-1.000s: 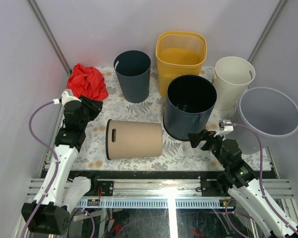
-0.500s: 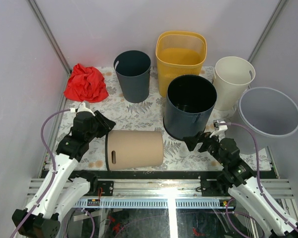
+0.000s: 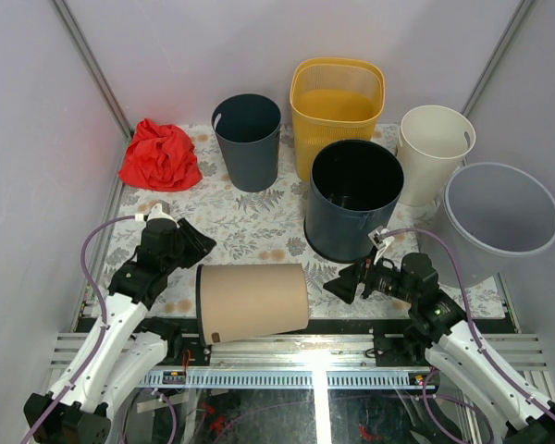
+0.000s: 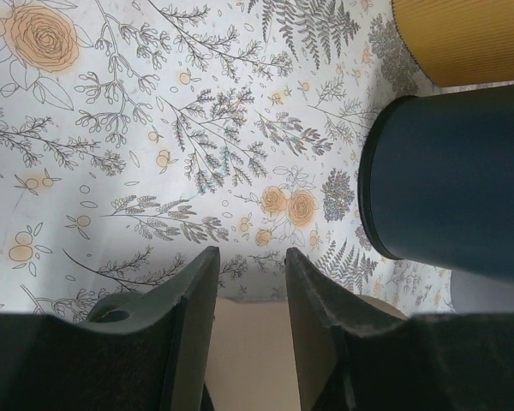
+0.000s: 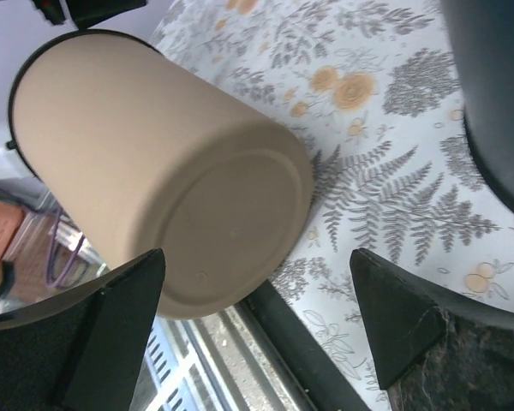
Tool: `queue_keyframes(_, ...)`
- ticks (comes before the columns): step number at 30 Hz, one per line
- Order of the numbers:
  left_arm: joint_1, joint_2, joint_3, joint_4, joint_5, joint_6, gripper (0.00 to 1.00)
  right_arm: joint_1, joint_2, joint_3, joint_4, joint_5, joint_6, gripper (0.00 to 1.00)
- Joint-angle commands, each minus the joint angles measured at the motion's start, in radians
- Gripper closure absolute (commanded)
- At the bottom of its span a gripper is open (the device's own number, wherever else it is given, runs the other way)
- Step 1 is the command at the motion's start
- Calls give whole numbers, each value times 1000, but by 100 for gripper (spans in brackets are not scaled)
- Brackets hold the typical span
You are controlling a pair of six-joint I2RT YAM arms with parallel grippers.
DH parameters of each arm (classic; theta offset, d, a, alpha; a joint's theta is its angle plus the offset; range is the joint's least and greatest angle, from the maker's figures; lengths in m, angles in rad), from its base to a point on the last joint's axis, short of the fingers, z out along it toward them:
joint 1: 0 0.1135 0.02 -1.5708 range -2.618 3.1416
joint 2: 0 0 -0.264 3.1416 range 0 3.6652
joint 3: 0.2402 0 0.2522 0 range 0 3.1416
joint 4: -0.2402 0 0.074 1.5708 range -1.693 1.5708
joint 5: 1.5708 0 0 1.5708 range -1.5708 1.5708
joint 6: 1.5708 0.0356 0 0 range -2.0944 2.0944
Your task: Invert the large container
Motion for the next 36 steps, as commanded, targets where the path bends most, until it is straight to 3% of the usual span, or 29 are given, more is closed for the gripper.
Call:
queue_keyframes(1,-7,-13,16,25,-10,3,64,10,-7,57,60,-168,17,4)
queue_keyframes(7,-6,34,140,-56,-16,52,63,19,15,140,-1,-302,14,4)
queue_keyframes(12,-7,64,285,-222,-18,98,60,40,50,151,21,-376,39,3)
queue_keyframes(18,-7,47,382,-403,-58,153,59,78,105,163,17,-347,27,3)
queue_keyframes(29,-7,-19,332,-537,-33,158,58,161,215,189,60,-247,4,3)
queue_keyframes(36,-7,-70,199,-437,109,114,58,182,299,173,136,-204,-5,3)
